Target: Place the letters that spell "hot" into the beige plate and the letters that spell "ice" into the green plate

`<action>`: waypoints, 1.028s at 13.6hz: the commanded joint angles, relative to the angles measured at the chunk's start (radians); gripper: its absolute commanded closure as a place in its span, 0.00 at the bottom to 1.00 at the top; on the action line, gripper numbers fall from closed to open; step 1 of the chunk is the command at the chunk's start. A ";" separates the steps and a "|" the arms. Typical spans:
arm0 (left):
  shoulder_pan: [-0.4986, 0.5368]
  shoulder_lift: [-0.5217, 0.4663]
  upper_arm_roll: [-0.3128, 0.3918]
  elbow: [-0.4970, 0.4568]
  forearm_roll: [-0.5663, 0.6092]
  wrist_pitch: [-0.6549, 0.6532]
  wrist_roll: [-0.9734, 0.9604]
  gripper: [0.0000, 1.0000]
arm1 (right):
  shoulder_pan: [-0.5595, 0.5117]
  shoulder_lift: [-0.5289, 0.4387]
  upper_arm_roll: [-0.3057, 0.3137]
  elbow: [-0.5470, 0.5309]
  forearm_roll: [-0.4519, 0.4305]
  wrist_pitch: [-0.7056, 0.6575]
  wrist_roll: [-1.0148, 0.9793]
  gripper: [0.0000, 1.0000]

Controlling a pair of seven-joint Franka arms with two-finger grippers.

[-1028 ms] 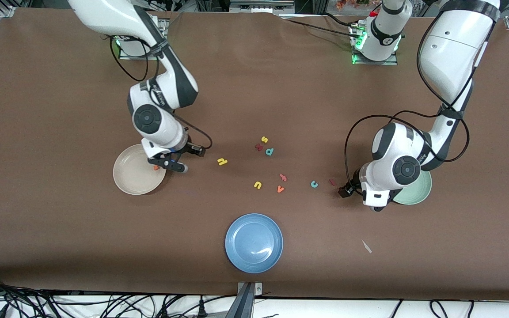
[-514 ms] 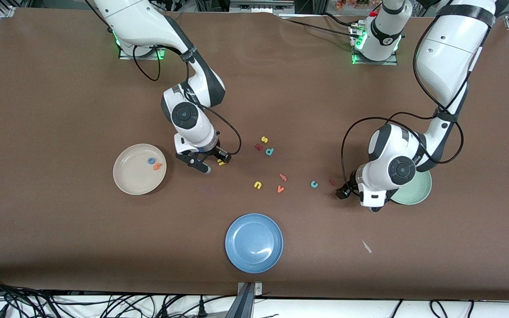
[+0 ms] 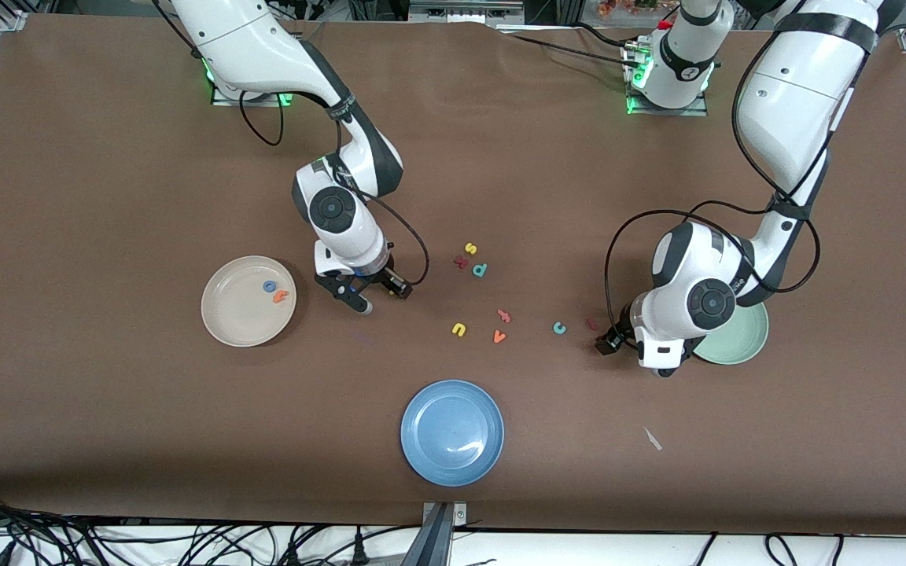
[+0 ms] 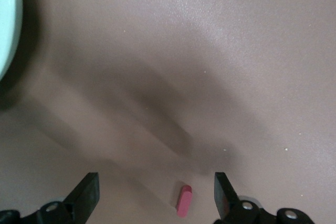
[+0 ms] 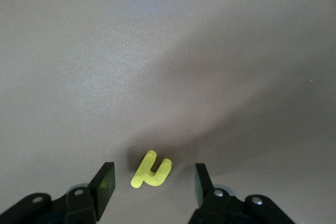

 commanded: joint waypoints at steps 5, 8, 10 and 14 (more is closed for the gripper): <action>-0.010 -0.006 0.009 -0.004 -0.004 0.009 -0.015 0.04 | 0.025 0.041 -0.011 0.031 -0.003 0.017 0.032 0.33; -0.012 -0.006 0.008 -0.004 -0.004 0.009 -0.018 0.04 | 0.025 0.045 -0.011 0.031 -0.010 0.022 0.032 0.42; -0.021 -0.006 0.009 -0.004 -0.004 0.009 -0.056 0.04 | 0.025 0.047 -0.011 0.029 -0.010 0.027 0.032 0.51; -0.047 -0.003 0.011 0.003 -0.004 0.029 -0.116 0.07 | 0.016 0.035 -0.011 0.022 -0.024 0.025 0.019 0.85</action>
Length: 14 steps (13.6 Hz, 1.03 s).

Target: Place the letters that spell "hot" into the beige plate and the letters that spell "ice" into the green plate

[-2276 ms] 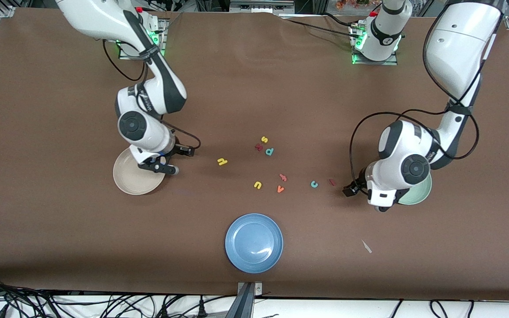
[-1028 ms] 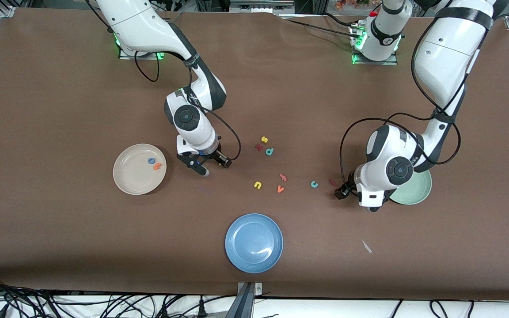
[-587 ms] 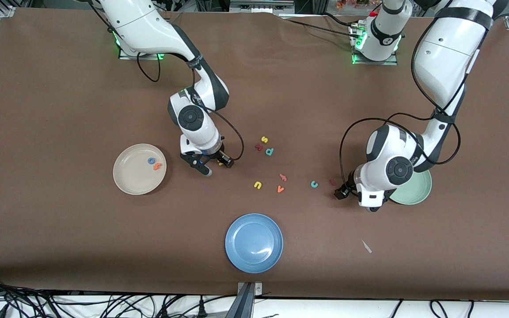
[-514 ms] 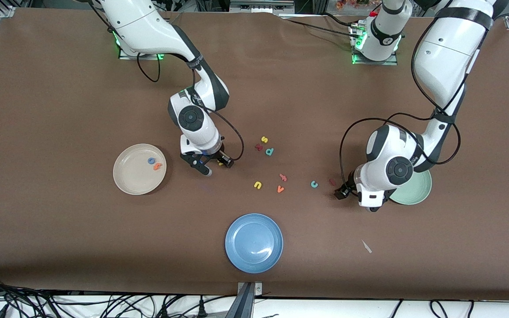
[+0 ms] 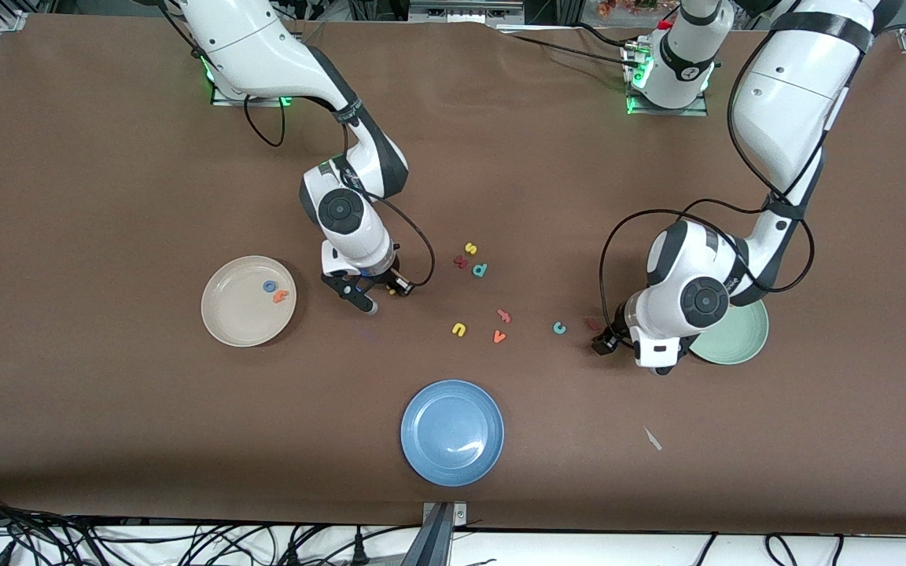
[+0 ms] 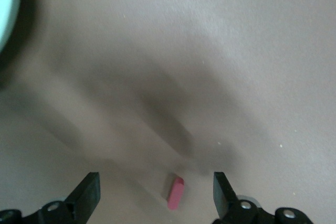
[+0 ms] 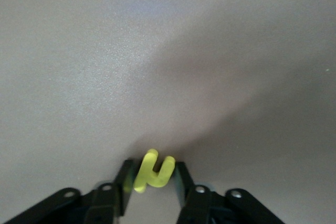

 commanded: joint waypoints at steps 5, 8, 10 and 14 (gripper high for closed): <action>-0.062 0.019 0.018 0.002 -0.004 0.060 -0.074 0.18 | -0.063 -0.077 -0.002 -0.021 -0.021 -0.064 -0.111 0.91; -0.060 0.026 0.017 0.003 0.041 0.061 -0.076 0.39 | -0.178 -0.197 0.003 -0.055 -0.012 -0.257 -0.355 0.90; -0.060 0.031 0.017 0.005 0.055 0.065 -0.076 0.41 | -0.310 -0.272 0.054 -0.093 -0.005 -0.337 -0.549 0.89; -0.060 0.029 0.017 0.003 0.056 0.066 -0.084 0.49 | -0.462 -0.378 0.062 -0.236 -0.006 -0.328 -0.950 0.77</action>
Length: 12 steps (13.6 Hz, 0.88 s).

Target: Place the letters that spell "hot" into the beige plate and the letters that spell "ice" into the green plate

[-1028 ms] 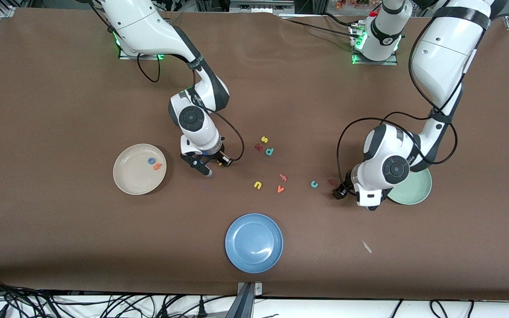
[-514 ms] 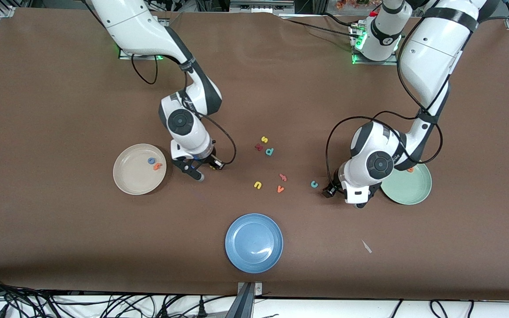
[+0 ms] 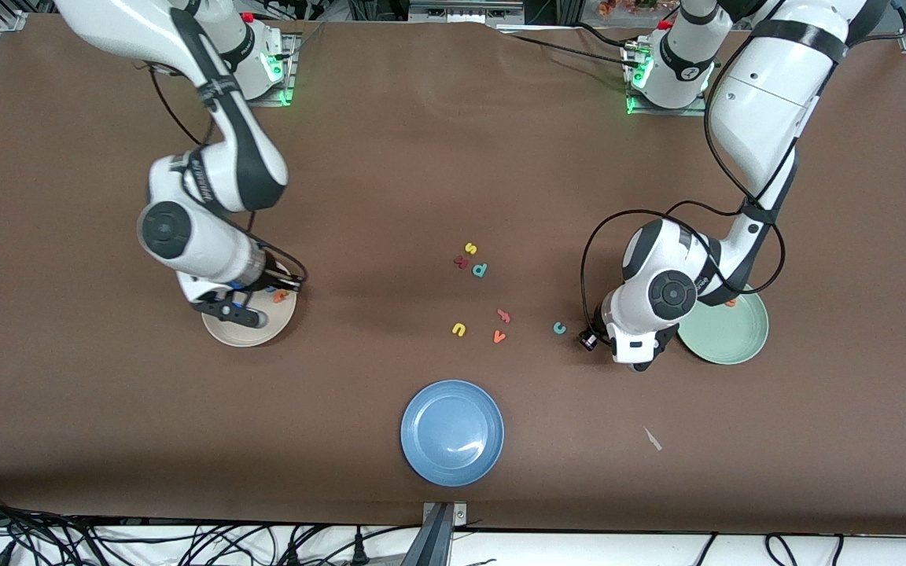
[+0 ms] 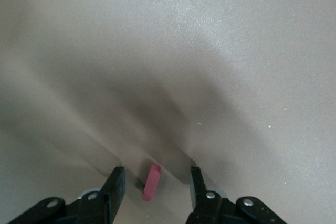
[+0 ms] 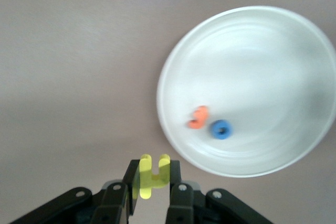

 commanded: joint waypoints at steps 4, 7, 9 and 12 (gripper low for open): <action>-0.016 0.000 0.007 0.002 0.027 0.007 -0.024 0.70 | -0.160 -0.084 0.018 -0.131 0.007 0.033 -0.384 0.28; -0.019 0.000 0.007 0.002 0.027 0.007 -0.024 0.85 | -0.160 -0.084 0.018 -0.128 0.007 0.029 -0.348 0.00; -0.018 -0.001 0.007 0.002 0.027 0.006 -0.024 0.99 | -0.162 -0.096 0.020 -0.112 0.007 0.014 -0.316 0.00; 0.001 -0.036 0.005 0.006 0.027 -0.031 -0.008 1.00 | -0.160 -0.169 0.026 0.005 -0.001 -0.233 -0.280 0.00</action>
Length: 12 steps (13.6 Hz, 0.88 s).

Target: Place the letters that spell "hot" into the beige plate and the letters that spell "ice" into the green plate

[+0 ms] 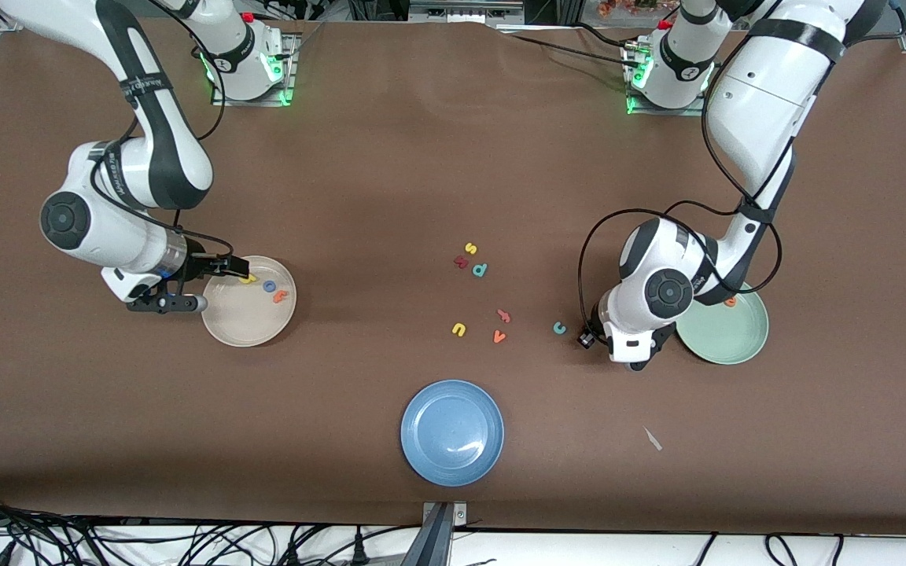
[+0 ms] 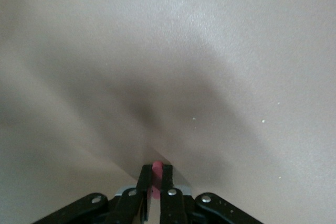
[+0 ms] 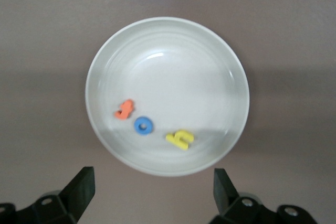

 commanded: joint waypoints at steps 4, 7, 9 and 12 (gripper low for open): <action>0.105 -0.152 -0.009 0.011 0.010 -0.247 0.211 1.00 | 0.002 -0.111 0.010 0.302 -0.032 -0.501 0.046 0.00; 0.210 -0.192 -0.007 0.011 0.010 -0.377 0.460 1.00 | 0.002 -0.202 0.017 0.321 -0.078 -0.609 0.046 0.00; 0.288 -0.195 -0.006 0.006 0.015 -0.439 0.637 1.00 | 0.002 -0.211 0.017 0.357 -0.090 -0.651 0.041 0.00; 0.369 -0.160 -0.003 -0.008 0.027 -0.441 0.821 1.00 | 0.001 -0.208 0.020 0.405 -0.153 -0.694 0.014 0.00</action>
